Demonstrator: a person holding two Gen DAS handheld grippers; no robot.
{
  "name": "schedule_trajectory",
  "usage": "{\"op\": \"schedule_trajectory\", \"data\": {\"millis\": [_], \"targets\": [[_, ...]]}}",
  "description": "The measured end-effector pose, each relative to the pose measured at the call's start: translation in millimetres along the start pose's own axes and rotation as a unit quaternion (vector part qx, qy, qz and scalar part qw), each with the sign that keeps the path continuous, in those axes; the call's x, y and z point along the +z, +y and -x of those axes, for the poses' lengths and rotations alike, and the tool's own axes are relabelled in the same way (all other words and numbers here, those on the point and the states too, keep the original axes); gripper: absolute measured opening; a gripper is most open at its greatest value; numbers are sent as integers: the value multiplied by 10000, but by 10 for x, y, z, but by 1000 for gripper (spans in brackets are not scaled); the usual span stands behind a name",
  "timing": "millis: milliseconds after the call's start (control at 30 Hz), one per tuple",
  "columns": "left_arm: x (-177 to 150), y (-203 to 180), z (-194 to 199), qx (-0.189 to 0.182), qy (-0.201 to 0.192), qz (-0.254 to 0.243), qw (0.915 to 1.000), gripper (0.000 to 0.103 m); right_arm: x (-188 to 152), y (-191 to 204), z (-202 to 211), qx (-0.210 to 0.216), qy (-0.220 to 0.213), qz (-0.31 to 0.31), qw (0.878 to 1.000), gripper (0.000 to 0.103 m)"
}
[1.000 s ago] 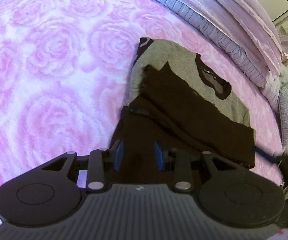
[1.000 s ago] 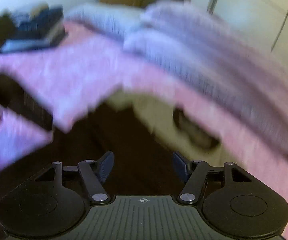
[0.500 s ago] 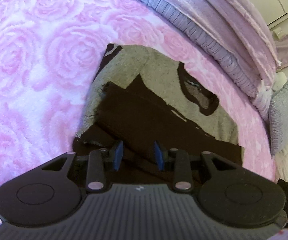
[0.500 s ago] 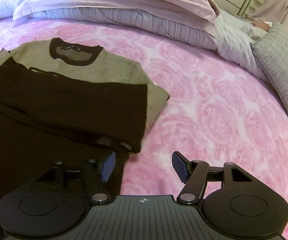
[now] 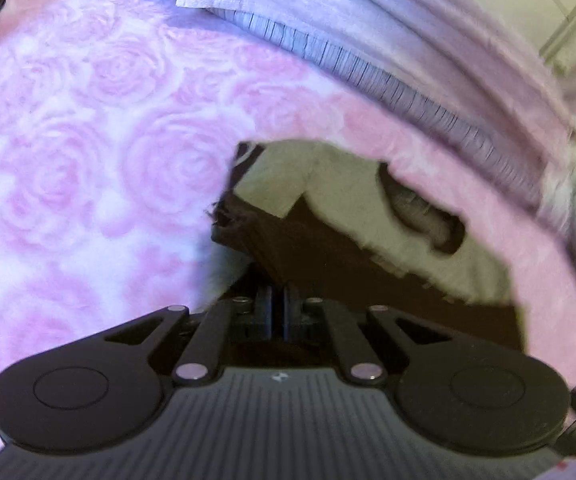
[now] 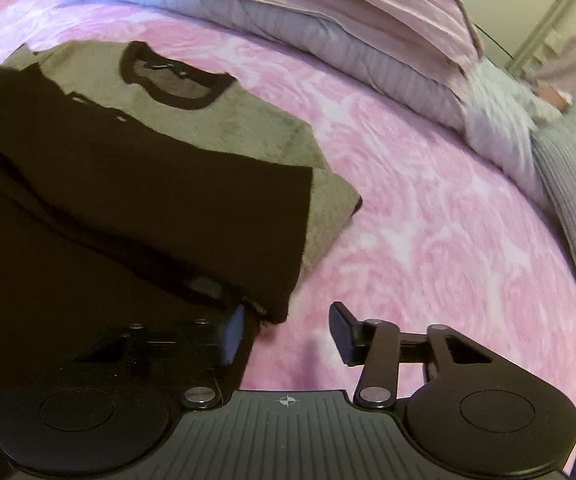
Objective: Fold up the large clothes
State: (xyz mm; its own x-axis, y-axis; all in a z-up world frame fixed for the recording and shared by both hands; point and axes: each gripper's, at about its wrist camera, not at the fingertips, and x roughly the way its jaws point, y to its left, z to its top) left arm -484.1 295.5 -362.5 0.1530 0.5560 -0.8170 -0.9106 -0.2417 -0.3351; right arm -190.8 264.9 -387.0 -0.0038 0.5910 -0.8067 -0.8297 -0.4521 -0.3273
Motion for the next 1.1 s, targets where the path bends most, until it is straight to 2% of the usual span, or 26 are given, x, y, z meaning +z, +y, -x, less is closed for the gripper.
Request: {"op": "schedule_trajectory", "data": {"millis": [67, 133, 267, 400, 467, 533, 600, 733, 833, 900, 933, 1000, 1100], "targets": [[-56, 35, -99, 110, 189, -77, 9997, 3, -2, 68, -86, 26, 180, 225, 9996, 36], [-58, -52, -140, 108, 136, -453, 9988, 4, 3, 88, -108, 56, 283, 293, 9992, 36], [30, -200, -138, -190, -85, -923, 9955, 4, 29, 36, 12, 145, 397, 203, 9989, 37], [3, -191, -154, 28, 114, -1291, 9916, 7, 97, -72, 230, 462, 288, -62, 9985, 37], [-29, -67, -90, 64, 155, -1314, 9912, 13, 186, -154, 347, 674, 63, -367, 9970, 37], [-3, 7, 49, 73, 44, -1296, 9915, 15, 295, -249, 417, 849, -221, -713, 9936, 37], [40, 14, 205, 125, -230, -1316, 9910, 12, 401, -304, 386, 942, -396, -968, 9900, 37], [151, -76, 333, -137, -669, -1419, 9875, 11, 564, -361, 80, 981, -434, -1334, 9852, 36], [137, -196, 87, -135, -411, -1958, 9797, 12, 592, -370, -227, 1035, -240, -1604, 9813, 36], [108, -195, -213, 144, 15, -2116, 9772, 13, 519, -361, -395, 980, 105, -1688, 9807, 36], [92, -175, -308, 253, 135, -2128, 9767, 13, 499, -377, -384, 964, 55, -1821, 9785, 36], [71, -194, -233, 250, 0, -2221, 9747, 13, 497, -407, -270, 919, 52, -1954, 9764, 36], [34, -220, -24, 81, -197, -2204, 9752, 13, 410, -380, 71, 909, -351, -1907, 9768, 36]]}}
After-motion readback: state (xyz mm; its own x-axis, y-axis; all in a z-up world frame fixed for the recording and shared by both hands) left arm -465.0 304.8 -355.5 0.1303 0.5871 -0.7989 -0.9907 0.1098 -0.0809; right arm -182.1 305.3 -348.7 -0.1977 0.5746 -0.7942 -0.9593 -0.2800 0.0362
